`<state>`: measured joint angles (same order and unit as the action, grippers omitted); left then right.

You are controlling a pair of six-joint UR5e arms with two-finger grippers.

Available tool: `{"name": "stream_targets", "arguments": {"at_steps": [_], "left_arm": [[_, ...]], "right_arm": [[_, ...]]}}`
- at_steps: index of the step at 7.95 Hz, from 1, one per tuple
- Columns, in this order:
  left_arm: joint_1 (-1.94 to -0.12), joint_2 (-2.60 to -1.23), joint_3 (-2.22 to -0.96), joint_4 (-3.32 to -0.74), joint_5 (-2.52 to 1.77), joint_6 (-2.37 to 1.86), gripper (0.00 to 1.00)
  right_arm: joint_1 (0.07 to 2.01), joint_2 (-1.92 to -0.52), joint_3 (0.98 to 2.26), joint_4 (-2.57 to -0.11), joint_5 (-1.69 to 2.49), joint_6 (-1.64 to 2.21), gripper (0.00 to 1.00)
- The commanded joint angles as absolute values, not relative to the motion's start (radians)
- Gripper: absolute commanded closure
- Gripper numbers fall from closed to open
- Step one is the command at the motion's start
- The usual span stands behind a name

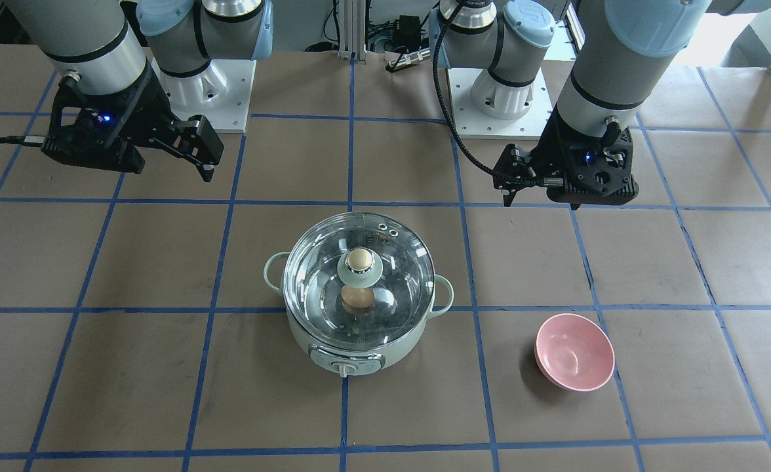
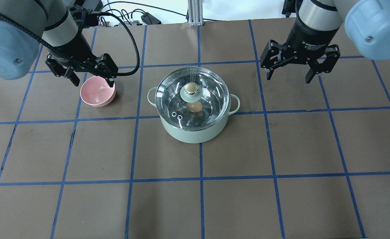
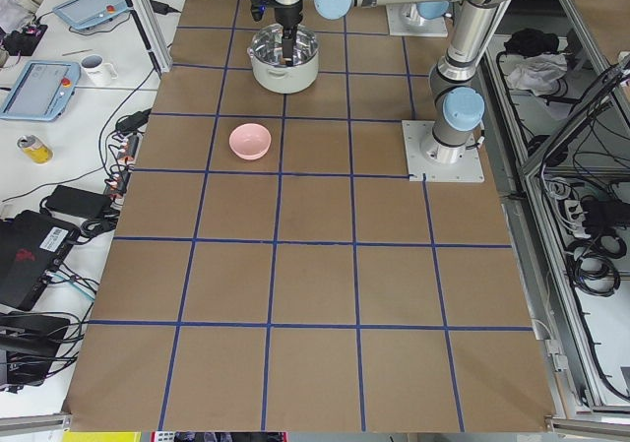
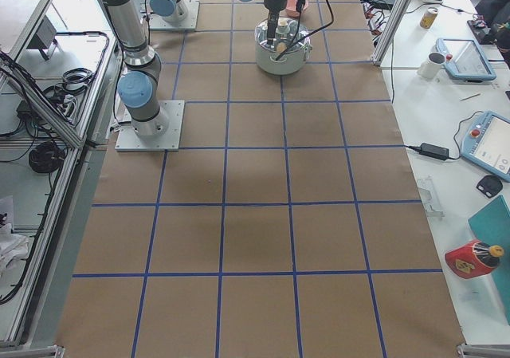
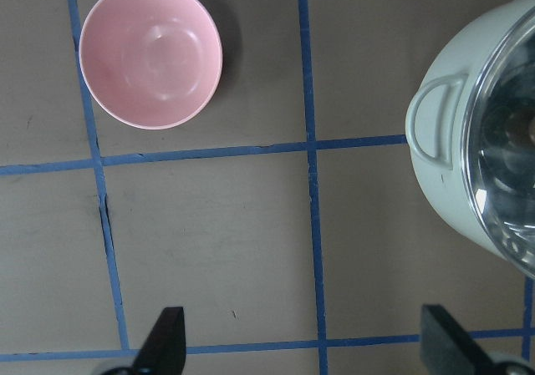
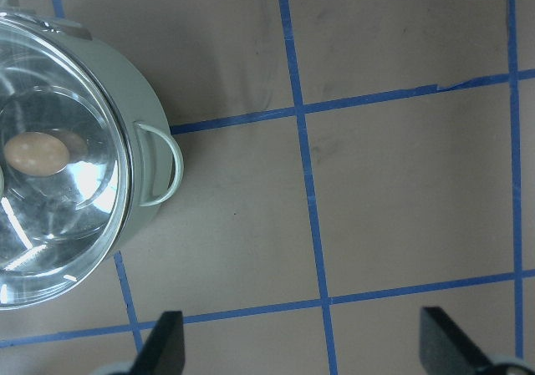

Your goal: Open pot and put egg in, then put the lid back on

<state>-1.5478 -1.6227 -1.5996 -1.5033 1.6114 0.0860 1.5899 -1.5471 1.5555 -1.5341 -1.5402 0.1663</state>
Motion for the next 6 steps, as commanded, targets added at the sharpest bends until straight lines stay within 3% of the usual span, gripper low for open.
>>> {"name": "stream_targets", "arguments": {"at_steps": [1,6], "left_arm": [[-1.548,-1.623,-1.600,-1.506,1.611,0.087,0.00],[-1.548,-1.625,-1.614,-1.506,1.629,0.094,0.00]], "right_arm": [[1.591,-1.548,1.557,-1.535,-1.540,0.167,0.00],[1.591,-1.546,1.557,-1.542,-1.540,0.166,0.00]]}}
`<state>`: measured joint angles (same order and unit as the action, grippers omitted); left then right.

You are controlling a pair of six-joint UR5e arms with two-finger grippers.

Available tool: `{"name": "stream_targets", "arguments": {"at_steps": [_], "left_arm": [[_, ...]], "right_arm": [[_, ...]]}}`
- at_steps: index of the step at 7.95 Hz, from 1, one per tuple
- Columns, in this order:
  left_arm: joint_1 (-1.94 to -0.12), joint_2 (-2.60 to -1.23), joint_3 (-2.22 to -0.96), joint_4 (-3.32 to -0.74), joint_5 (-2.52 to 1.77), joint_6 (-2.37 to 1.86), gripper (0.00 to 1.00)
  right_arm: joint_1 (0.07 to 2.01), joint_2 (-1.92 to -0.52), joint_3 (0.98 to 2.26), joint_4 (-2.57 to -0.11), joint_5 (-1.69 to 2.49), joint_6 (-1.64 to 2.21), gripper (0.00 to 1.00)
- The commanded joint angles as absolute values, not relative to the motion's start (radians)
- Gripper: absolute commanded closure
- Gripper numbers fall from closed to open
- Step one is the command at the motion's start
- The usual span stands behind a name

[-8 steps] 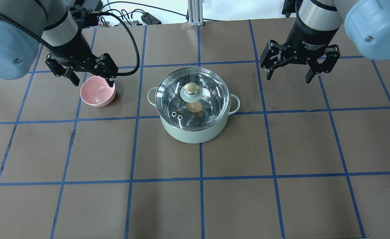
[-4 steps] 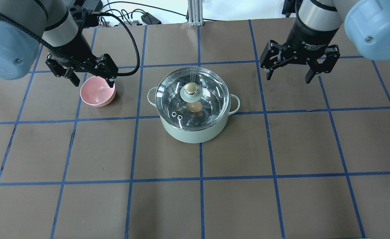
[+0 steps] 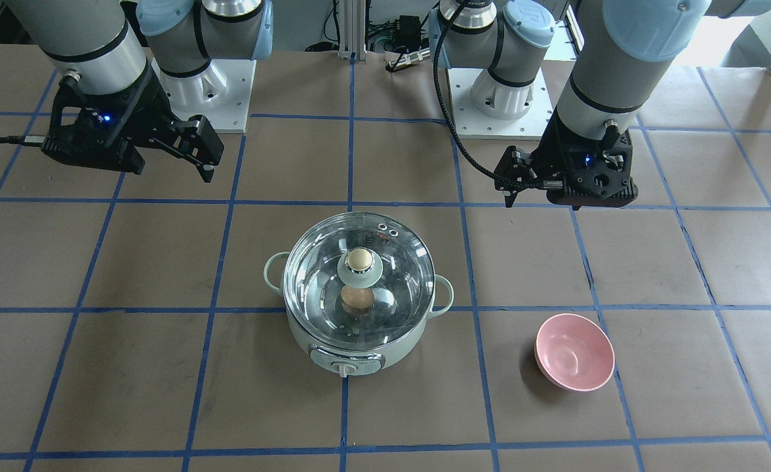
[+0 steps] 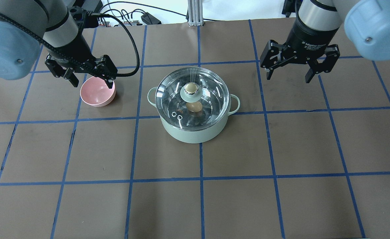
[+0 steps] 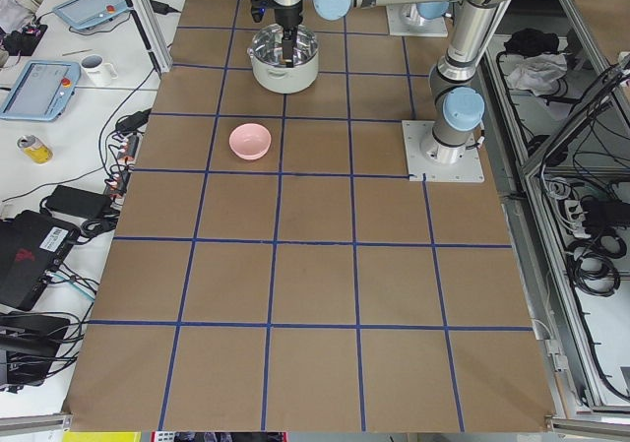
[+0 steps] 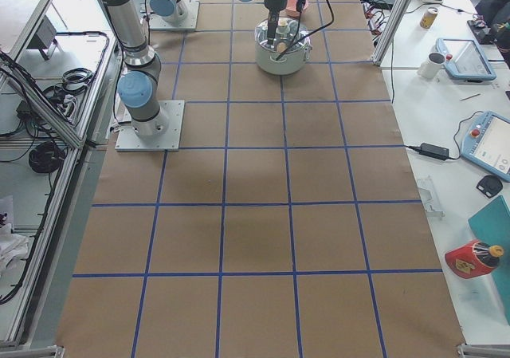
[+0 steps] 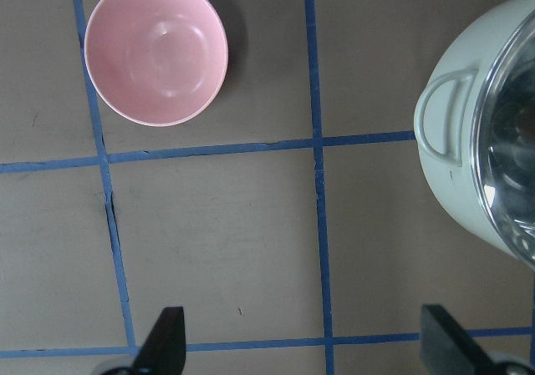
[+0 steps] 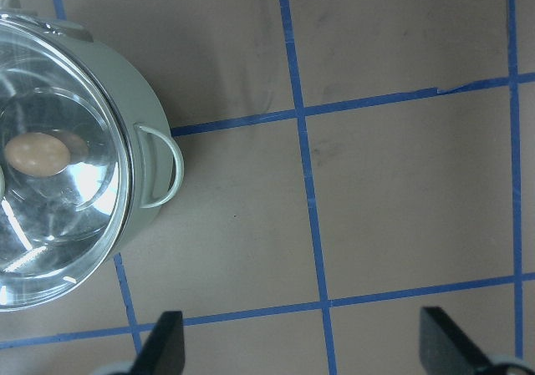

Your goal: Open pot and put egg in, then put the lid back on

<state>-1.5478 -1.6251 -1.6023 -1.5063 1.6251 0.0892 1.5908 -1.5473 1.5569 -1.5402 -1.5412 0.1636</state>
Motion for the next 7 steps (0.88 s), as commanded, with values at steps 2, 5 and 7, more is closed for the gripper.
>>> {"name": "stream_targets", "arguments": {"at_steps": [2,5,7], "left_arm": [[-1.548,-1.624,-1.618,-1.505,1.628,0.094,0.00],[-1.548,-1.624,-1.620,-1.506,1.628,0.095,0.00],[-1.548,-1.618,-1.611,-1.493,1.625,0.095,0.00]], "right_arm": [[1.592,-1.546,1.557,-1.542,-1.540,0.161,0.00],[1.591,-1.546,1.559,-1.543,-1.539,0.164,0.00],[1.592,-1.546,1.560,-1.543,-1.540,0.164,0.00]]}}
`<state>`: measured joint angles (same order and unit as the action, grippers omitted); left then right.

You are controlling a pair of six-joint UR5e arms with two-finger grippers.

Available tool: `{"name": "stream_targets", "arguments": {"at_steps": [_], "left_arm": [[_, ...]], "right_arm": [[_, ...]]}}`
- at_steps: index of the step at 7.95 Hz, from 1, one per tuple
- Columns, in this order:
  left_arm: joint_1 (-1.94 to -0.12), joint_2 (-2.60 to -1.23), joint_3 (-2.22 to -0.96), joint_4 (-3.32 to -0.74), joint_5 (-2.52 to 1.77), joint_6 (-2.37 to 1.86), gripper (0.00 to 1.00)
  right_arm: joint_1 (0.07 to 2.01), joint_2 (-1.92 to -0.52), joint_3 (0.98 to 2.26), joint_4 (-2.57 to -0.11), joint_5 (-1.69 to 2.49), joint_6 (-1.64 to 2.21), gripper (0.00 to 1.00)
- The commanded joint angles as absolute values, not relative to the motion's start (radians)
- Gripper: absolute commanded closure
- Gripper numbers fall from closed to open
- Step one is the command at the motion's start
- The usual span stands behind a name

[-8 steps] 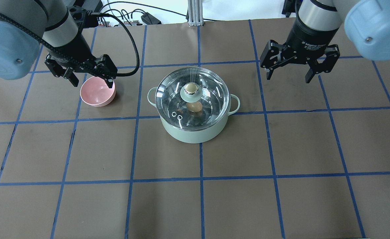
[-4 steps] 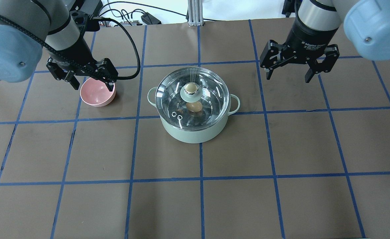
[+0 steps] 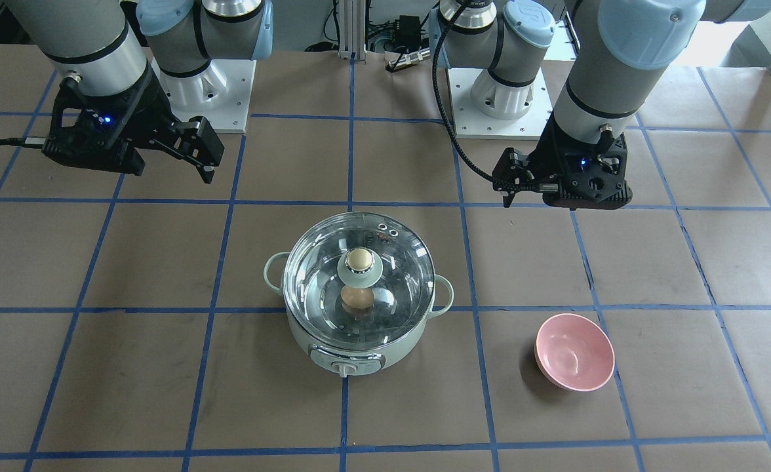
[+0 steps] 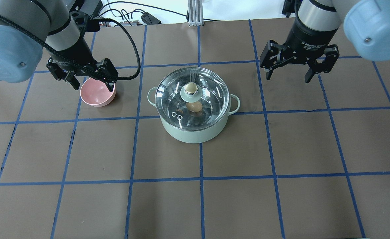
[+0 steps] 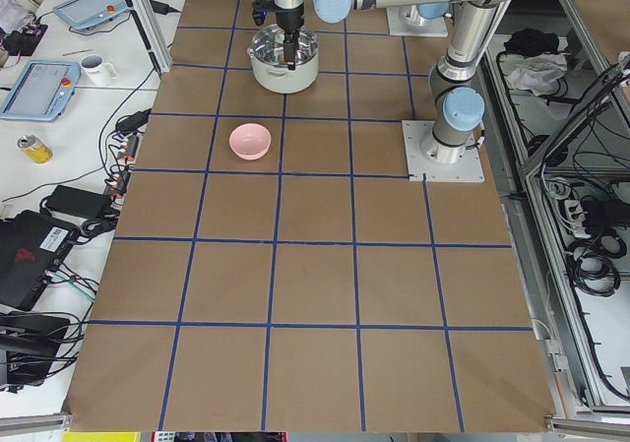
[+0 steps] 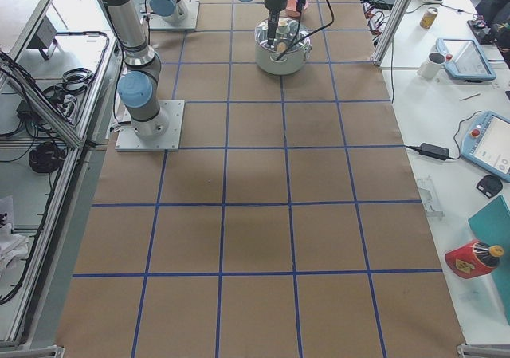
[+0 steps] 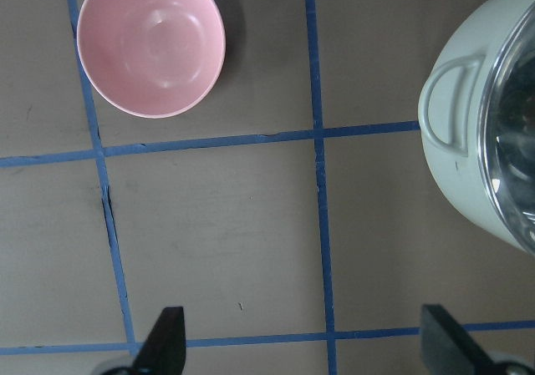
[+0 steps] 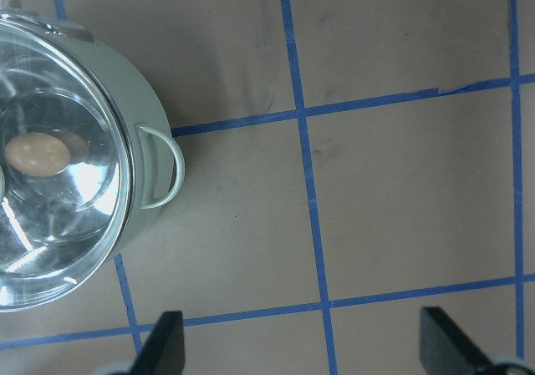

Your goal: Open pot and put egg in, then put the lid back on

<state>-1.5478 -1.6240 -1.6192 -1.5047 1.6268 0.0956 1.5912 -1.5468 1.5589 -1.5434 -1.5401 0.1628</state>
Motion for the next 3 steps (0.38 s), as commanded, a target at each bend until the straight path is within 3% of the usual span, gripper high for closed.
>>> {"name": "stream_targets", "arguments": {"at_steps": [1,3], "left_arm": [[-1.552,-1.586,-1.603,-1.505,1.628,0.094,0.00],[-1.552,-1.546,-1.597,-1.543,1.626,0.091,0.00]], "right_arm": [[1.592,-1.546,1.560,-1.545,-1.540,0.164,0.00],[1.591,-1.543,1.560,-1.546,-1.542,0.160,0.00]]}}
